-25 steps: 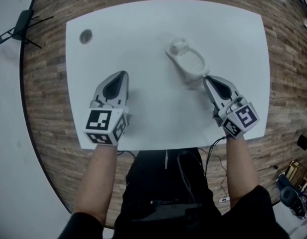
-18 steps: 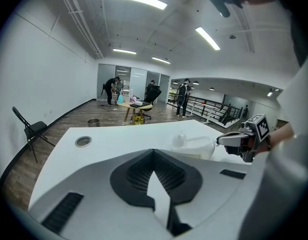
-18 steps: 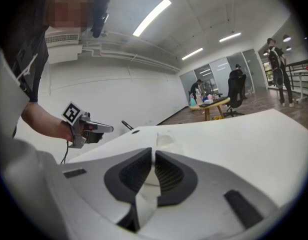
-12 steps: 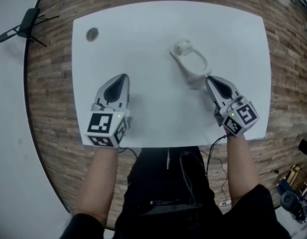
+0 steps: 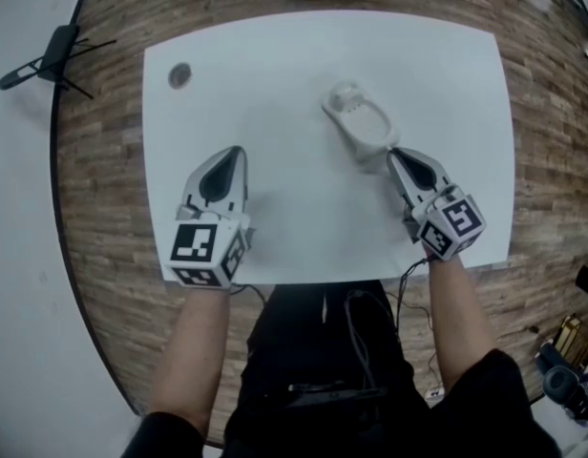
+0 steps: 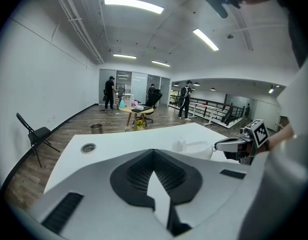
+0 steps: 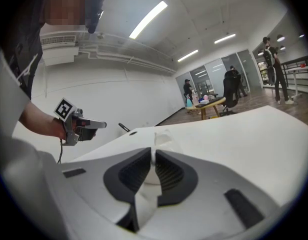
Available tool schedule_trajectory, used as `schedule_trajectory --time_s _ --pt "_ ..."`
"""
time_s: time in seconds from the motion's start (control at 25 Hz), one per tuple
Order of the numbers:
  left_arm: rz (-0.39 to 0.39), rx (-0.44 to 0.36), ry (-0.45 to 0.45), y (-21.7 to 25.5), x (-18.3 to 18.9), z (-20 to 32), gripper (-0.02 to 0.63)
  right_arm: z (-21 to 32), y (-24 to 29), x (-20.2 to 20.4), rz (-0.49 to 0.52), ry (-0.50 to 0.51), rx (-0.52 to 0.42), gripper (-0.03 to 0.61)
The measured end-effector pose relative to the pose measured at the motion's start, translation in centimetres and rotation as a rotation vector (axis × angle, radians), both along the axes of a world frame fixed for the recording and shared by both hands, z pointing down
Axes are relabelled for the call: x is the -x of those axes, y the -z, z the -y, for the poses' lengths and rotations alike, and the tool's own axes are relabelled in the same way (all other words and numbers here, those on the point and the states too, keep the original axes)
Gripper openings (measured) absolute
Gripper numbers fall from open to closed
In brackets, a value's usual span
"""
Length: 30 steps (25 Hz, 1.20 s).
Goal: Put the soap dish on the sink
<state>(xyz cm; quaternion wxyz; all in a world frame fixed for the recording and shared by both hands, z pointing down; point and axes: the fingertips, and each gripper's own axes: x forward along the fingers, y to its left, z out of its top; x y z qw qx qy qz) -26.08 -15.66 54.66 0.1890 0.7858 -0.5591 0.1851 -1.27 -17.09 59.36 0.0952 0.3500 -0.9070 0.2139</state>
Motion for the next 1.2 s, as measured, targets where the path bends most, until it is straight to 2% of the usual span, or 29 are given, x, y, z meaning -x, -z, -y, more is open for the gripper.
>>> schedule_trajectory --time_s 0.12,0.2,0.28,0.72,1.08,1.2 --pt "0.006 -0.005 -0.008 0.5 -0.2 -0.2 -0.011 -0.3 0.3 0.2 0.016 0.007 0.004 0.053" --pt "0.01 -0.013 -0.024 1.0 -0.6 -0.3 -0.011 -0.5 0.7 0.3 0.031 0.014 0.002 0.11" --pt "0.018 -0.021 -0.036 1.5 -0.8 -0.3 -0.011 -0.7 1.0 0.3 0.032 0.013 0.001 0.138" --pt "0.024 -0.058 -0.078 4.8 -1.8 0.1 -0.011 -0.6 3.9 -0.1 0.011 0.0 -0.038 0.143" --pt "0.022 -0.088 -0.122 7.2 -3.1 -1.3 -0.011 -0.7 8.3 -1.4 0.019 -0.046 -0.098 0.143" --pt "0.006 -0.09 -0.112 7.8 -3.1 -1.9 -0.011 -0.9 9.8 -1.9 0.019 -0.065 -0.116 0.143"
